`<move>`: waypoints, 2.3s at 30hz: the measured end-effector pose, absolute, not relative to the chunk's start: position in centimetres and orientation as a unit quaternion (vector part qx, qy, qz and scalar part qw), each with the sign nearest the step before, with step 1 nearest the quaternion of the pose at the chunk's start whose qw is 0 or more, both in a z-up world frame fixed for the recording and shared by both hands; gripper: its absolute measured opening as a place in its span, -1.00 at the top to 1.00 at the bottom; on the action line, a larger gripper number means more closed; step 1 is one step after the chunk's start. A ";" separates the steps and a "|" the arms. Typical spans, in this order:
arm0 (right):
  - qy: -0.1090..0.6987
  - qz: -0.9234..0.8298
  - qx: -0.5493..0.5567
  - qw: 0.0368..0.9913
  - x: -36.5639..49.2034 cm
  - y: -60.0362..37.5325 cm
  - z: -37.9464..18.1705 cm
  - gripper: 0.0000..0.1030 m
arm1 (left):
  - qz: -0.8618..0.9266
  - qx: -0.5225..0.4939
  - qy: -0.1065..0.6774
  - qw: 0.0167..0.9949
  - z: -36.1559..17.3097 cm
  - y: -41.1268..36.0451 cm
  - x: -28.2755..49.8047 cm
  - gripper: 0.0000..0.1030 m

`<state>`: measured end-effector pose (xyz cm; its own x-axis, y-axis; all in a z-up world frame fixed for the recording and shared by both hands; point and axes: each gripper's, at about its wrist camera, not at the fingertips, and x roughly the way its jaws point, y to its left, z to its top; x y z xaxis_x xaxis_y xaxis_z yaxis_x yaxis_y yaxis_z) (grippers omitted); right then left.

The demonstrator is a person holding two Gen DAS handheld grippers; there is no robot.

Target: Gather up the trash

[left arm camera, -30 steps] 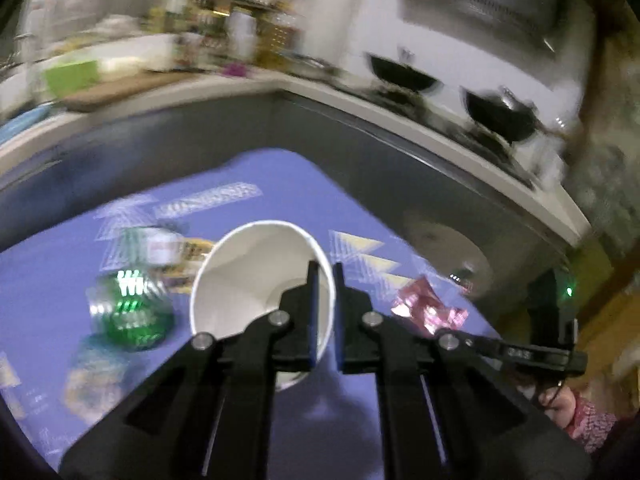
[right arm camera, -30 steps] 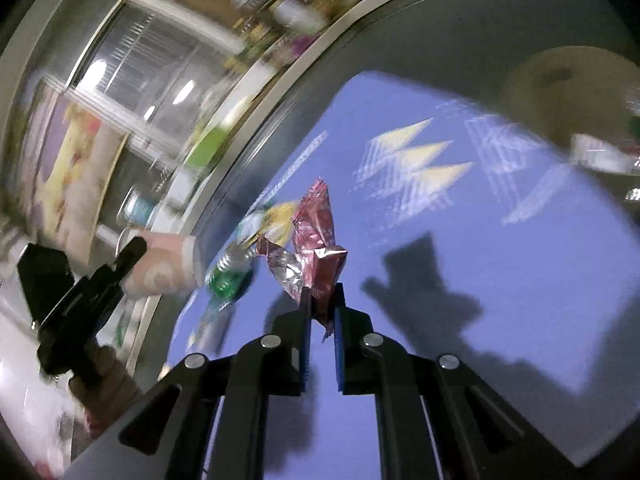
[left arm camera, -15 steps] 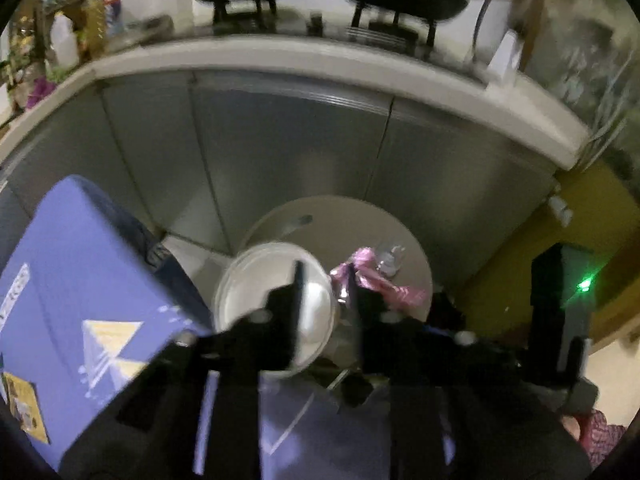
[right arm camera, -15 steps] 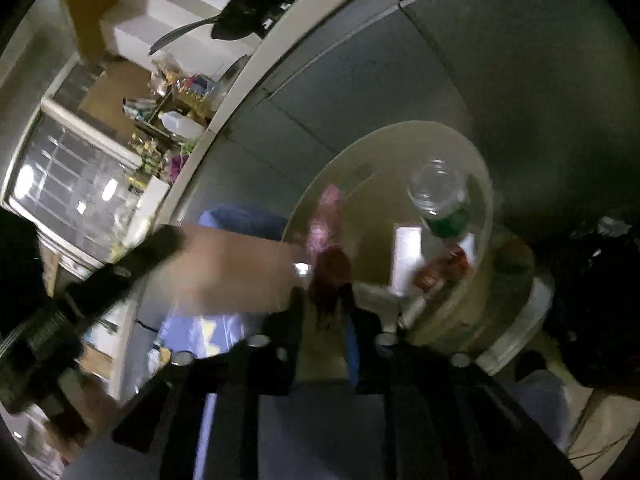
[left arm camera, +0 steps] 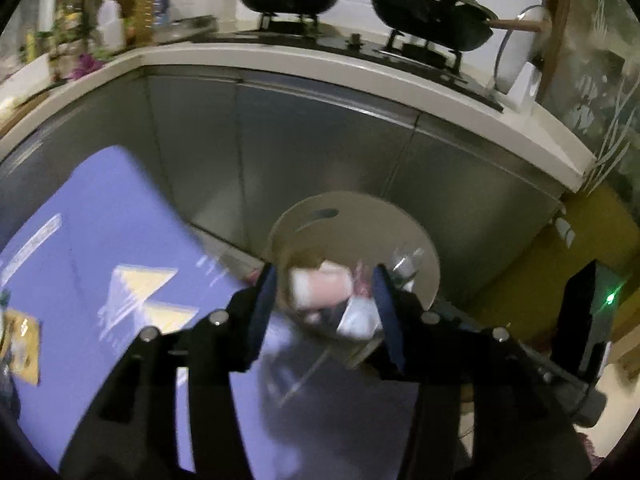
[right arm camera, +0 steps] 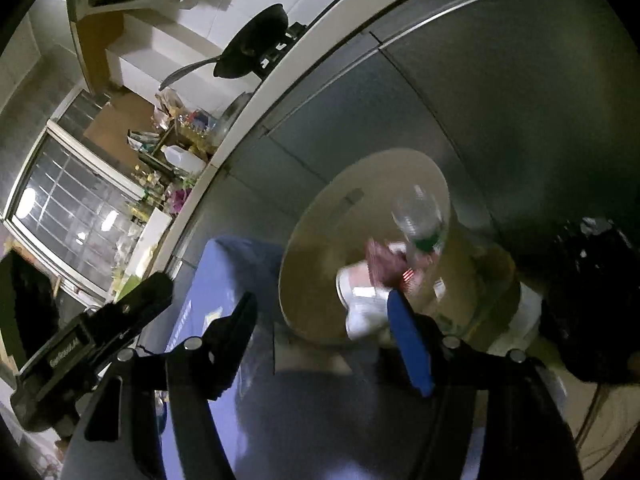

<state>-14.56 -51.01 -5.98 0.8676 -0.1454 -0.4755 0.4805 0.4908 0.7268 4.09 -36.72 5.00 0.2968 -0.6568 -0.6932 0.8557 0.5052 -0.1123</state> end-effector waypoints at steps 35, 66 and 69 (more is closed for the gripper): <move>0.238 -0.151 0.413 0.866 -12.3 -39.1 -0.2 -0.23 | -0.346 0.119 0.341 0.866 4.0 -19.1 3.4 -0.07; 0.267 -0.134 0.408 0.863 -10.9 -36.9 -0.7 -0.23 | -0.328 0.115 0.364 0.864 2.3 -17.1 4.5 -0.19; 0.271 -0.131 0.407 0.862 -10.7 -36.7 -0.8 -0.23 | -0.327 0.115 0.364 0.865 2.2 -16.9 4.6 -0.20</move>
